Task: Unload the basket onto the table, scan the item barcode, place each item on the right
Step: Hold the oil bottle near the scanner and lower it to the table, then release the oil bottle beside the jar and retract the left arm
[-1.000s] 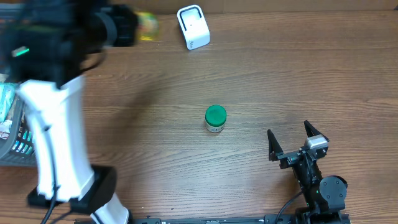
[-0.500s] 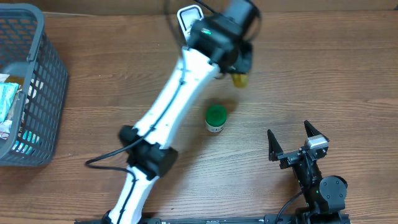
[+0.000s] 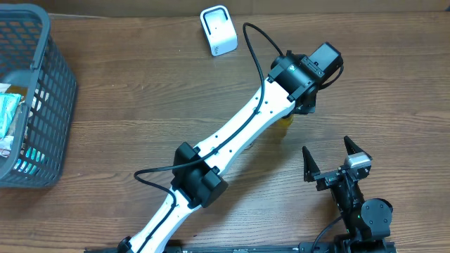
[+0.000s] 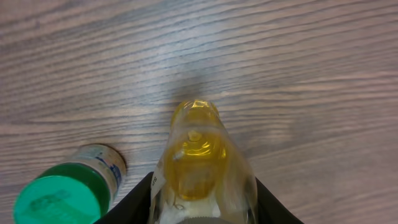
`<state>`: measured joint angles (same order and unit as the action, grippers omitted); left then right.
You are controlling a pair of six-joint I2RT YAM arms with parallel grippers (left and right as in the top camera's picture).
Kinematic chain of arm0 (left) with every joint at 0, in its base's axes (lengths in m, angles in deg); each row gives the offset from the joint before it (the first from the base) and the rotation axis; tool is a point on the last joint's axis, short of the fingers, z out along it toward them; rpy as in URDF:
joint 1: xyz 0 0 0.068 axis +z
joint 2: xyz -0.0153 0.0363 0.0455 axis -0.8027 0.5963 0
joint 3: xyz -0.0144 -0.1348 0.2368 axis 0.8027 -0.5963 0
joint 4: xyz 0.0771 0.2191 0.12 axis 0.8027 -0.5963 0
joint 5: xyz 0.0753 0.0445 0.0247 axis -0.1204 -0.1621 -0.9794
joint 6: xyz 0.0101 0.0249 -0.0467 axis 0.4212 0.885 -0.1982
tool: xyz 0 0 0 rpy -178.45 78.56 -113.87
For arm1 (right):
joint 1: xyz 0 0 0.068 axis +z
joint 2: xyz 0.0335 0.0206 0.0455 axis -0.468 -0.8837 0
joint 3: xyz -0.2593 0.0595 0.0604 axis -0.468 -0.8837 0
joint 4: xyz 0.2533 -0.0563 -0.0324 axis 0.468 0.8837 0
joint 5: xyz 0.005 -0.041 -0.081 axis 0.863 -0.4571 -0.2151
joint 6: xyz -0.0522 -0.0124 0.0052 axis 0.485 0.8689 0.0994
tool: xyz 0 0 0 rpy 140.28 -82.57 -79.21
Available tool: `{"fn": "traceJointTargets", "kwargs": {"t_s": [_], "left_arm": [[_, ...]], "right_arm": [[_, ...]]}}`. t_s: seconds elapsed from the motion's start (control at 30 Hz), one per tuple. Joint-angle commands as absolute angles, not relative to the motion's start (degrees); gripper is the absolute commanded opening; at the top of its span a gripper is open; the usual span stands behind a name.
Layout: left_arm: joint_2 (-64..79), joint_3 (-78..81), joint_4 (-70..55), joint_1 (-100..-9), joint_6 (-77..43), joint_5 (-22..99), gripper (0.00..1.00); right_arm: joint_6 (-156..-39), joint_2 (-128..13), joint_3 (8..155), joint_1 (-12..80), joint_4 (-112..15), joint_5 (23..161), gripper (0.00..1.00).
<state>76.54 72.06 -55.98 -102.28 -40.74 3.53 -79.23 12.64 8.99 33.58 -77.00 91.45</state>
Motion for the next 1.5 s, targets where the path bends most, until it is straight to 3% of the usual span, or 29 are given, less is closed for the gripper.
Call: {"fn": "traceJointTargets", "kwargs": {"t_s": [0.0, 0.93, 1.2, 1.47], "left_arm": [[78.9, 72.5, -56.0, -102.3, -45.1, 1.5, 0.35], [80.4, 69.6, -57.6, -103.3, -45.3, 3.5, 0.42], [80.4, 68.3, -57.2, -103.3, -45.3, 3.5, 0.6], [78.8, 69.6, -57.2, -102.1, -44.6, 3.5, 1.0]], "right_arm": [[-79.3, 13.0, 8.4, 33.6, -77.2, 91.8, 1.0], [-79.3, 13.0, 8.4, 33.6, -77.2, 91.8, 1.0], [-79.3, 13.0, 8.4, 33.6, -77.3, 91.8, 1.0], [-79.3, 13.0, 8.4, 33.6, -77.3, 91.8, 1.0]]}}
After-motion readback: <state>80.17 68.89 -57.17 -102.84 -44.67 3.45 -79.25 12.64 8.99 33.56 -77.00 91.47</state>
